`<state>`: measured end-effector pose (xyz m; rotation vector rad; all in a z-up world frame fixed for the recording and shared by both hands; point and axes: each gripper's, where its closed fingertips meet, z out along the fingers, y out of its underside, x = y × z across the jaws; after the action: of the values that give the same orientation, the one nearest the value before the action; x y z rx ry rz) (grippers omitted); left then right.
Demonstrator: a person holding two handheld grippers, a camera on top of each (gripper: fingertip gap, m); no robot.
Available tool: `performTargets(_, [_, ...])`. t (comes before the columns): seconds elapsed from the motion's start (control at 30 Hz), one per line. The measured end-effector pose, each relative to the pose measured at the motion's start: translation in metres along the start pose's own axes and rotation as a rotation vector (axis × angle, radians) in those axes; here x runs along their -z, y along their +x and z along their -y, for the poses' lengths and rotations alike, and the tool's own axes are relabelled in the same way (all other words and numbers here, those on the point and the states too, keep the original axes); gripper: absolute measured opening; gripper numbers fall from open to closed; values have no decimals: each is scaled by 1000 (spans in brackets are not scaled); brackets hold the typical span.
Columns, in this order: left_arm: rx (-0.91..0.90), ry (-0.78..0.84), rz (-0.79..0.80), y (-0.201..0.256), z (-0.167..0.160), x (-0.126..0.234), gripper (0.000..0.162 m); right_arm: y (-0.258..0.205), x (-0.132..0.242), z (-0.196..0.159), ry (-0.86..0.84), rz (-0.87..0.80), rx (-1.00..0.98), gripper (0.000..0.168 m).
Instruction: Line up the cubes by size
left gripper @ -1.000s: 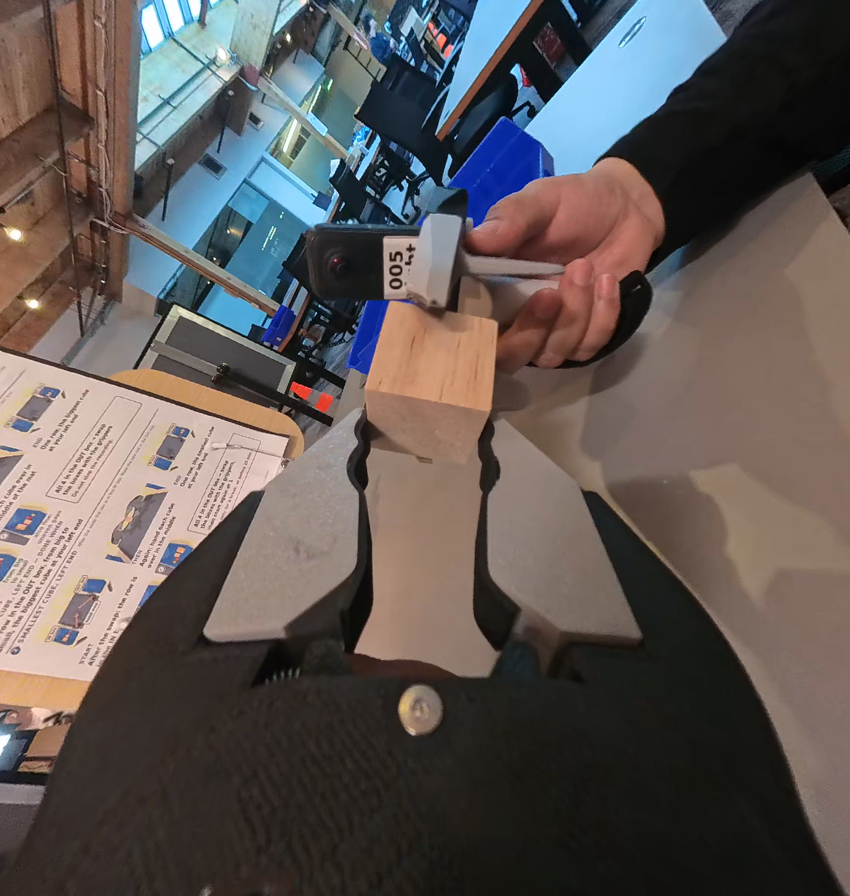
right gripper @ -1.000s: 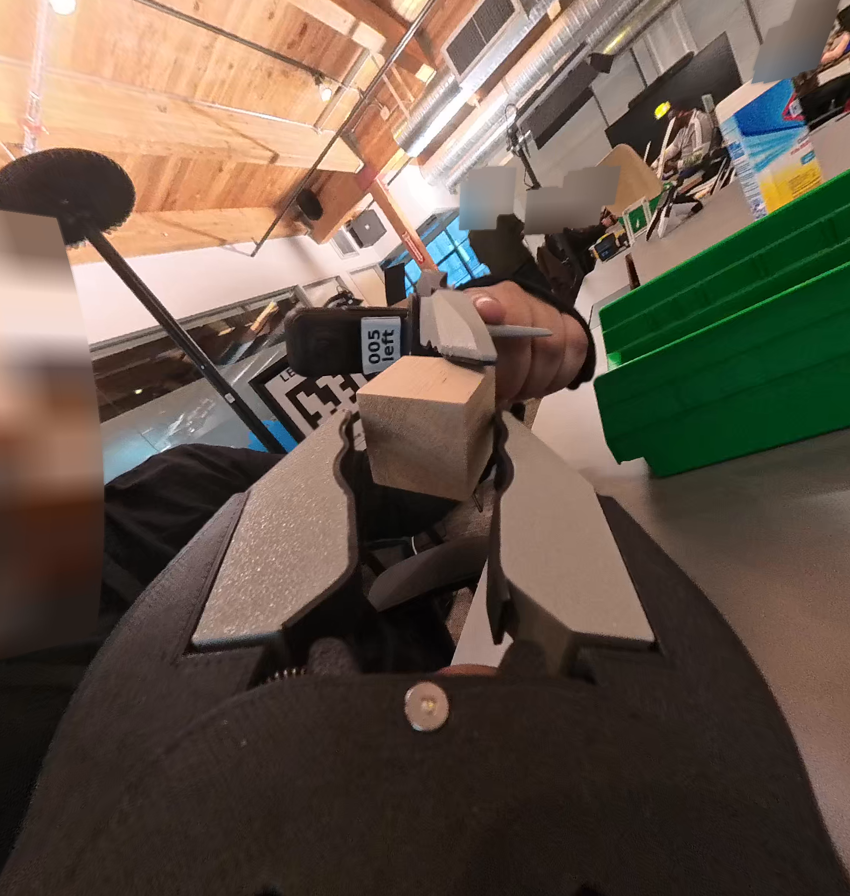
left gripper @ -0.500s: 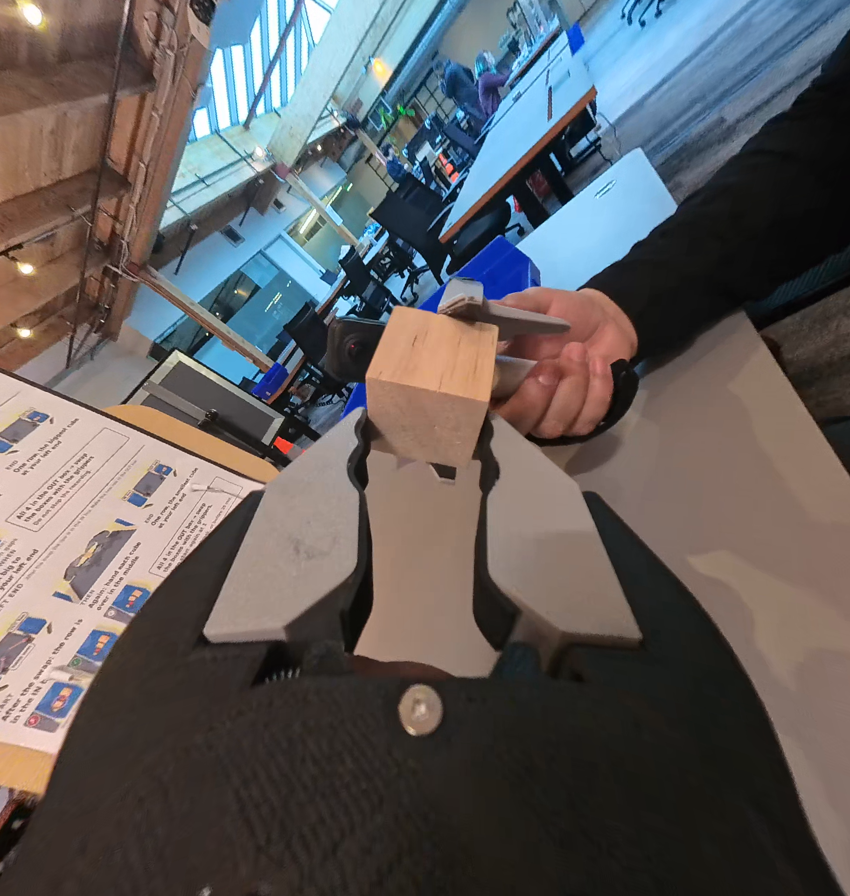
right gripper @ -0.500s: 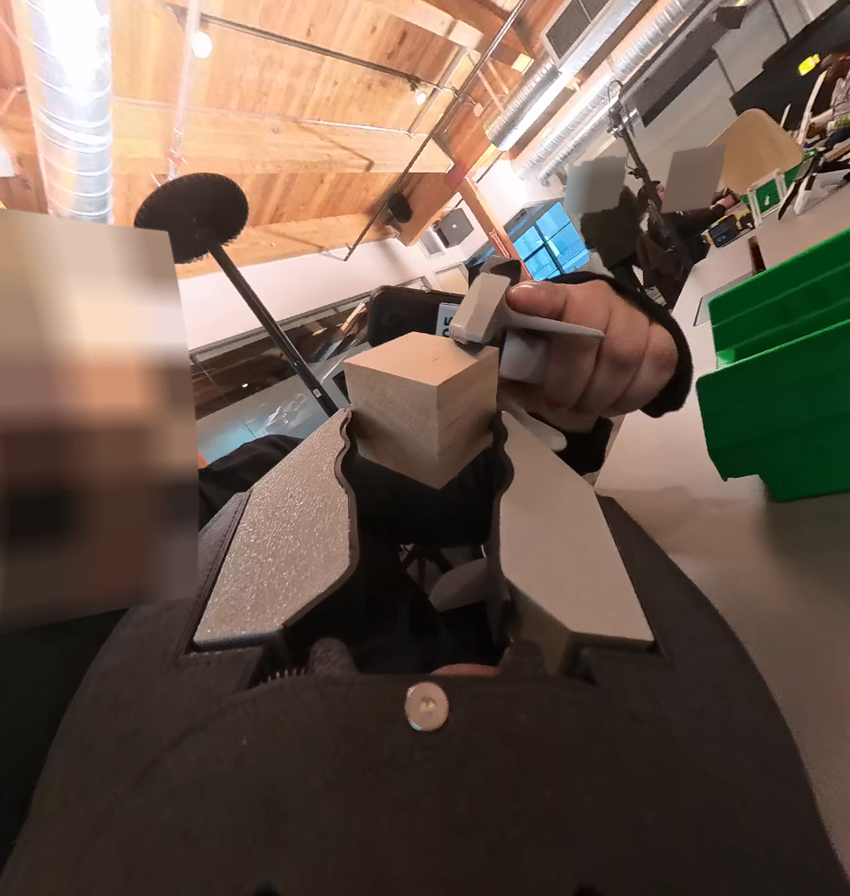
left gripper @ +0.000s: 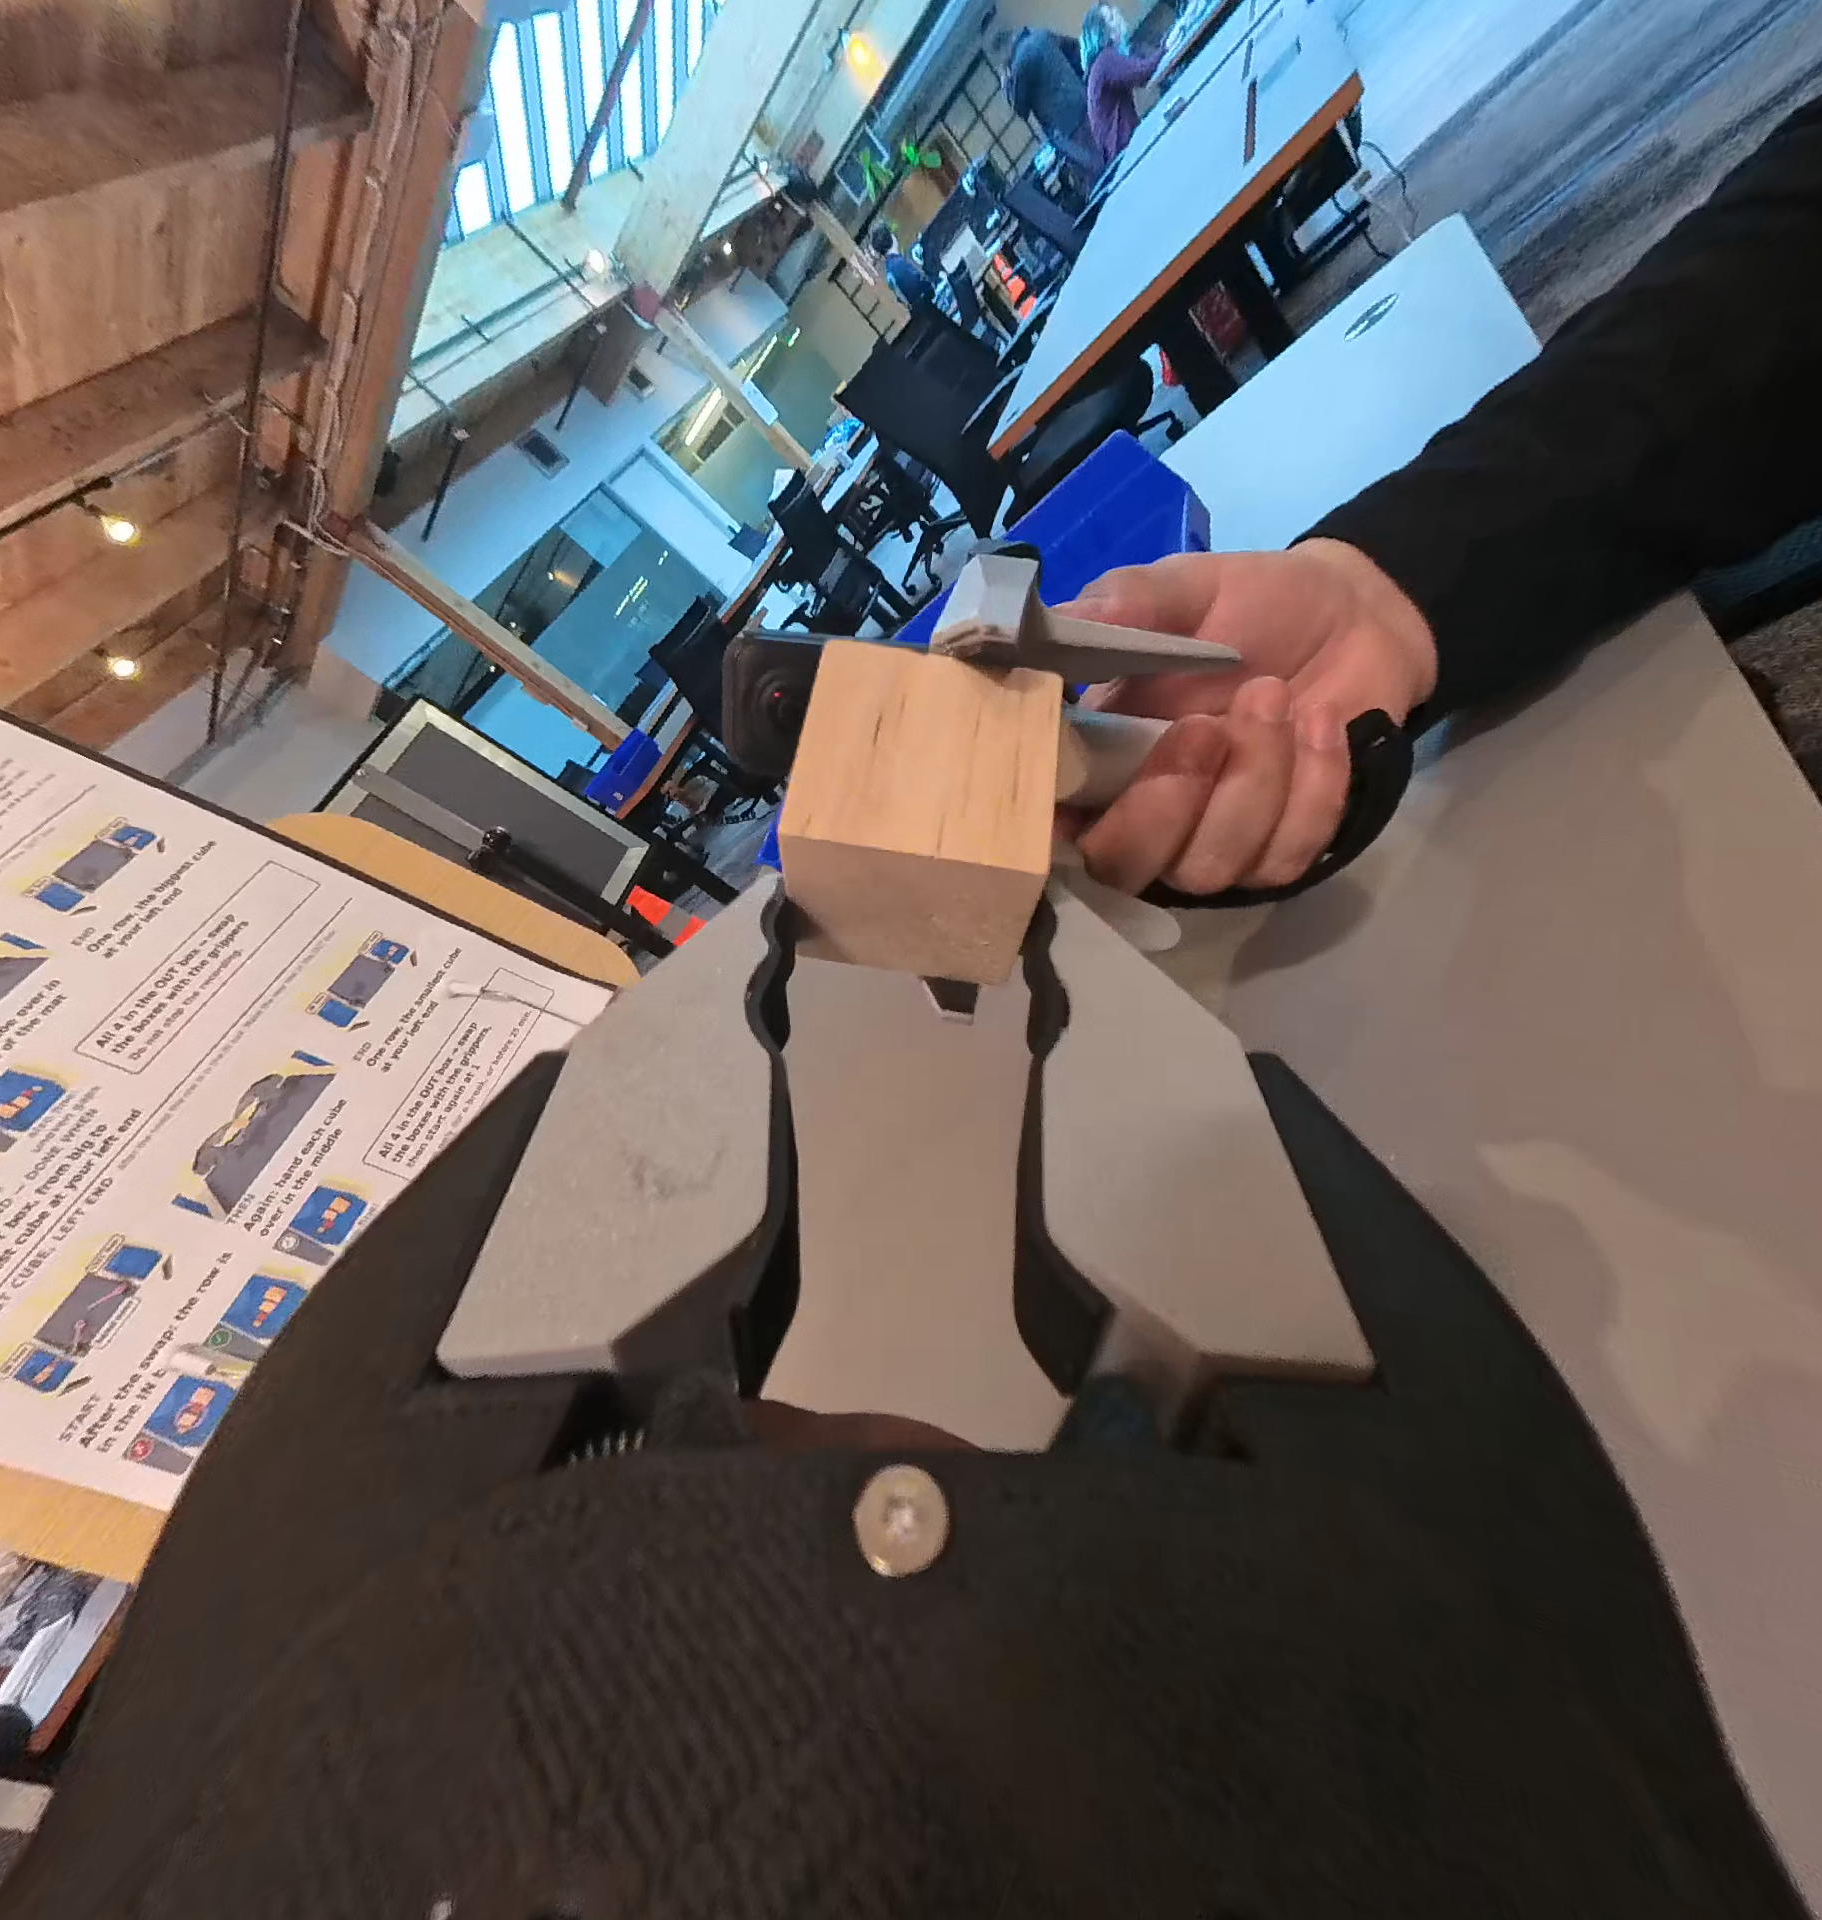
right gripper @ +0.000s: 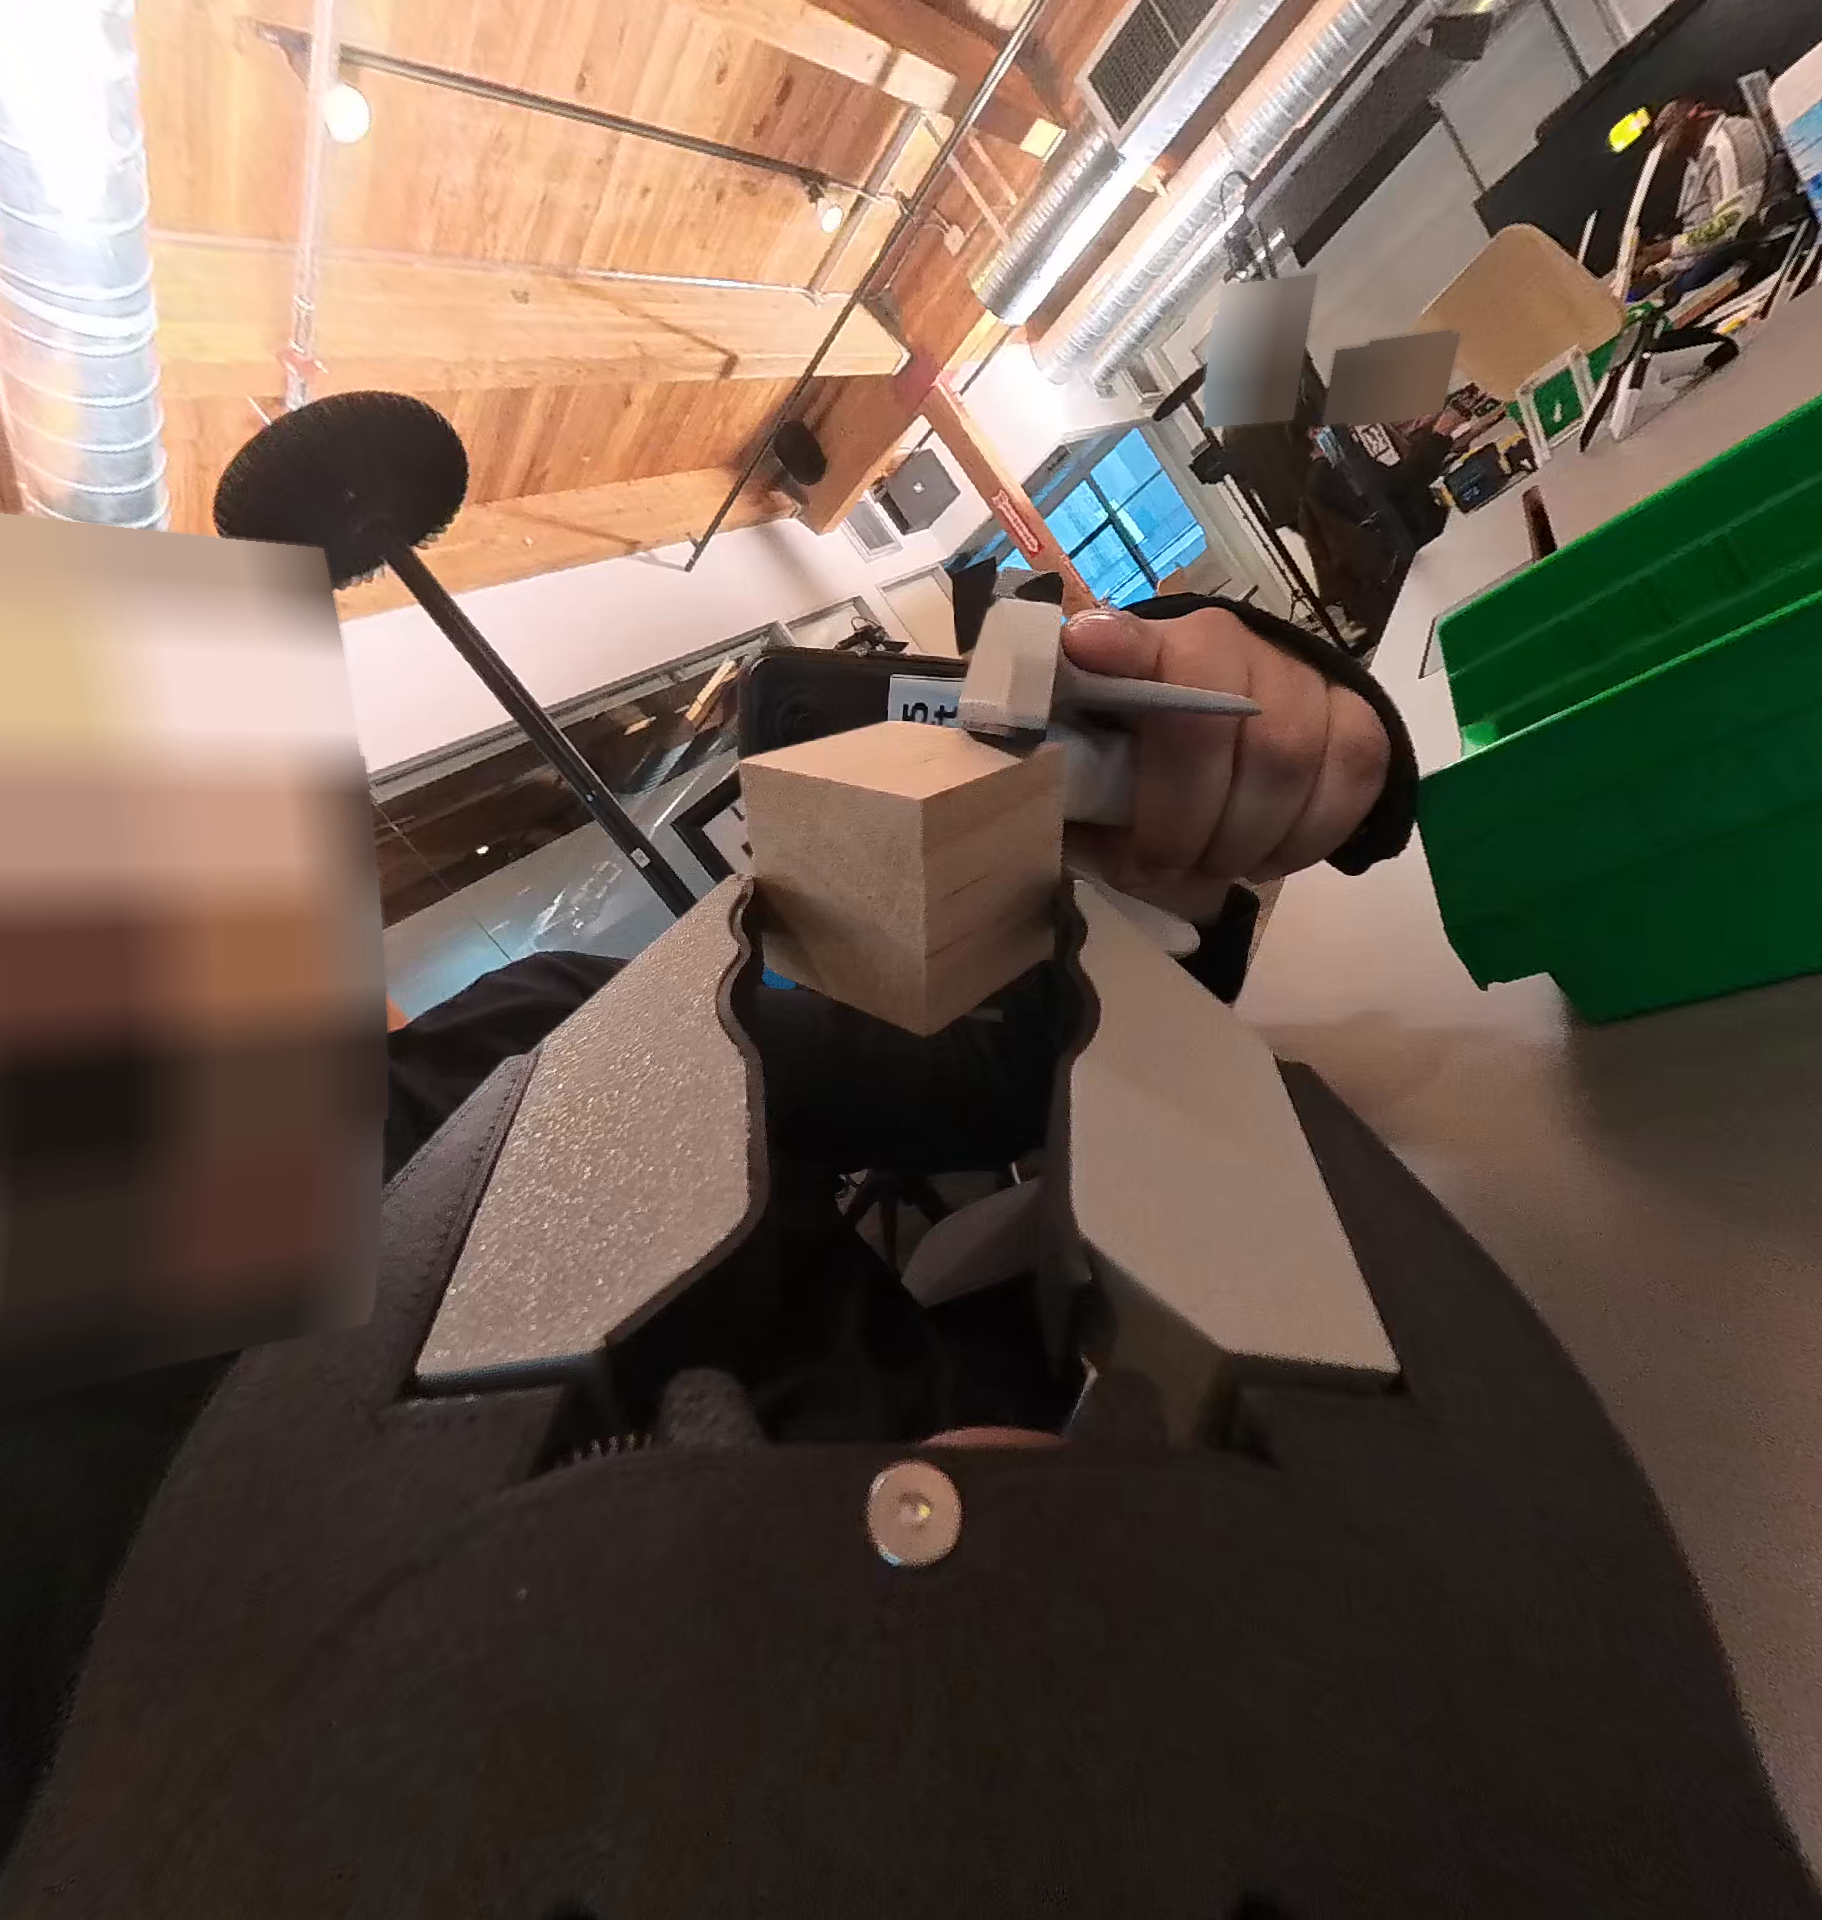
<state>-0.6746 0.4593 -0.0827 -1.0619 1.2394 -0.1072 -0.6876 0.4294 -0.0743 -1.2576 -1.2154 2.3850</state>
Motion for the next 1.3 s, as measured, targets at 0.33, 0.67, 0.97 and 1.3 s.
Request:
performTargets(0.33, [-14, -38, 17, -2, -6, -1, 43, 5, 2, 2, 6, -33, -7, 54])
performTargets(0.67, [-11, -38, 2, 2, -7, 2, 42, 6, 0, -2, 0, -16, -43, 55])
performTargets(0.97, [-95, -213, 26, 0, -33, 6, 42, 35, 12, 1, 3, -239, 46, 56])
performTargets(1.3, [-141, -401, 7, 7, -61, 3, 42, 57, 19, -6, -79, -430, 148, 42])
